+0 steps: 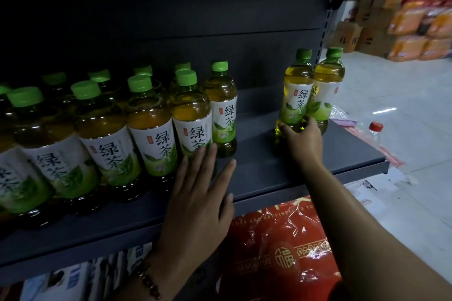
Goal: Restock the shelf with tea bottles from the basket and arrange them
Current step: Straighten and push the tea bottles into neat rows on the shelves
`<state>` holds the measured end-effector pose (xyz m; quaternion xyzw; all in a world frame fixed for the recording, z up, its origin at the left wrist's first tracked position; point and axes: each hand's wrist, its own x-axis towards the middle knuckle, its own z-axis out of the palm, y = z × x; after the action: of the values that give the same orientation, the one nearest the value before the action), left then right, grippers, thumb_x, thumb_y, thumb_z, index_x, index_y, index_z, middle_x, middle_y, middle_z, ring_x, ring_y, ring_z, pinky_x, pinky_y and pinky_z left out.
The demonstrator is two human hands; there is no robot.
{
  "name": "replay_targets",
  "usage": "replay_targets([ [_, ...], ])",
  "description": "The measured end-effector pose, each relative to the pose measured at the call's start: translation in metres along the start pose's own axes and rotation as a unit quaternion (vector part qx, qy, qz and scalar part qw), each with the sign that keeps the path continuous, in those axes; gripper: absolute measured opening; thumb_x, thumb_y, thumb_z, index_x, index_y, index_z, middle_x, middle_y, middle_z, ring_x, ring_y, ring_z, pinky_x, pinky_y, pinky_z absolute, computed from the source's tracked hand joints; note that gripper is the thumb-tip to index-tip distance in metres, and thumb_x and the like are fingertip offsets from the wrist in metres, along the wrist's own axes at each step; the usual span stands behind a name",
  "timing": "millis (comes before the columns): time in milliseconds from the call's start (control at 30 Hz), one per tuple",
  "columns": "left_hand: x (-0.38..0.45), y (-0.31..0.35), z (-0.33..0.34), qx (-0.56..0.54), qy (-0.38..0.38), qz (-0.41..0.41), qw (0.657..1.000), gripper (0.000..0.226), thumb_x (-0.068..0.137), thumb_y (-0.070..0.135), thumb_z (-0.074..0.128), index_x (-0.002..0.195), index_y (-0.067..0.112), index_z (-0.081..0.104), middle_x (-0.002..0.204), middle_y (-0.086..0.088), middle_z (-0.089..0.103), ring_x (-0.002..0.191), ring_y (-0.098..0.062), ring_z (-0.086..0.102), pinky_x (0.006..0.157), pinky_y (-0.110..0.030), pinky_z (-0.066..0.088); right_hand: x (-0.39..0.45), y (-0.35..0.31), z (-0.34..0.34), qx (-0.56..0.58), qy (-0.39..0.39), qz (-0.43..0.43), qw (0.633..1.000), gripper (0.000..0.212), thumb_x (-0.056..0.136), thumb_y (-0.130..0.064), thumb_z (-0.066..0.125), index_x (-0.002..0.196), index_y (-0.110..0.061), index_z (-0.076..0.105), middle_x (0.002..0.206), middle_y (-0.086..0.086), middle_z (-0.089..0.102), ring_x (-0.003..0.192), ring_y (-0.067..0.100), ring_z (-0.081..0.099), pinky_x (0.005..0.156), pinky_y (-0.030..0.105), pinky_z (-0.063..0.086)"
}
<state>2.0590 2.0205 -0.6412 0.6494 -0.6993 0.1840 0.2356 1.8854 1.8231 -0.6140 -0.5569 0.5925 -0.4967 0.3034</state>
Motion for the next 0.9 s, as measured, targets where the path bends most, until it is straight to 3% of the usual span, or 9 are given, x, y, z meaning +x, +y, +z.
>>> replay_targets([
  [167,-0.004,-0.006,-0.002,0.005,-0.003,-0.001,1.000,0.057,0.095,0.033,0.044,0.150,0.019,0.041,0.163,-0.011,0.025,0.153,-0.024,0.016,0.118,-0.055,0.027,0.009,0.000,0.014,-0.033,0.035,0.022,0.999,0.063,0.083,-0.034,0.075,0.134,-0.007,0.049,0.134,0.017,0.050,0.124,0.037,0.050,0.105,0.045,0.042],
  [267,-0.005,-0.007,-0.001,0.005,-0.009,-0.003,1.000,0.057,0.095,0.033,0.044,0.151,0.020,0.041,0.164,-0.009,0.023,0.154,-0.022,0.013,0.119,-0.051,0.022,0.012,-0.002,0.019,-0.052,0.040,0.032,0.997,0.062,0.087,-0.033,0.072,0.138,-0.007,0.047,0.137,0.019,0.043,0.128,0.039,0.045,0.108,0.044,0.036],
  [400,-0.005,-0.008,0.000,0.004,-0.010,-0.004,1.000,0.057,0.095,0.034,0.045,0.150,0.020,0.041,0.164,-0.009,0.022,0.154,-0.022,0.012,0.119,-0.051,0.021,0.018,-0.001,0.019,-0.068,0.033,0.038,0.996,0.056,0.089,-0.034,0.070,0.137,-0.012,0.052,0.138,0.018,0.042,0.126,0.038,0.047,0.106,0.039,0.037],
  [633,-0.004,-0.008,0.005,0.019,-0.013,-0.002,1.000,0.058,0.094,0.035,0.044,0.150,0.019,0.040,0.164,-0.011,0.022,0.154,-0.025,0.011,0.118,-0.052,0.019,0.021,0.002,0.022,-0.089,0.031,0.034,0.995,0.051,0.091,-0.031,0.068,0.130,-0.004,0.047,0.134,0.020,0.049,0.125,0.040,0.047,0.103,0.046,0.039],
  [767,-0.005,-0.006,0.005,0.022,-0.010,-0.002,1.000,0.058,0.094,0.034,0.044,0.150,0.018,0.041,0.164,-0.012,0.021,0.154,-0.026,0.010,0.118,-0.052,0.019,0.019,0.003,0.022,-0.082,0.020,0.050,0.995,0.041,0.094,-0.029,0.062,0.124,-0.008,0.043,0.128,0.021,0.057,0.120,0.041,0.053,0.097,0.045,0.042],
  [900,-0.007,-0.007,0.005,0.029,-0.005,-0.001,1.000,0.059,0.094,0.034,0.044,0.151,0.018,0.040,0.165,-0.014,0.018,0.154,-0.027,0.009,0.120,-0.053,0.017,0.017,0.003,0.019,-0.083,0.012,0.036,0.996,0.044,0.093,-0.029,0.065,0.125,-0.008,0.043,0.129,0.020,0.057,0.120,0.041,0.053,0.096,0.045,0.042],
])
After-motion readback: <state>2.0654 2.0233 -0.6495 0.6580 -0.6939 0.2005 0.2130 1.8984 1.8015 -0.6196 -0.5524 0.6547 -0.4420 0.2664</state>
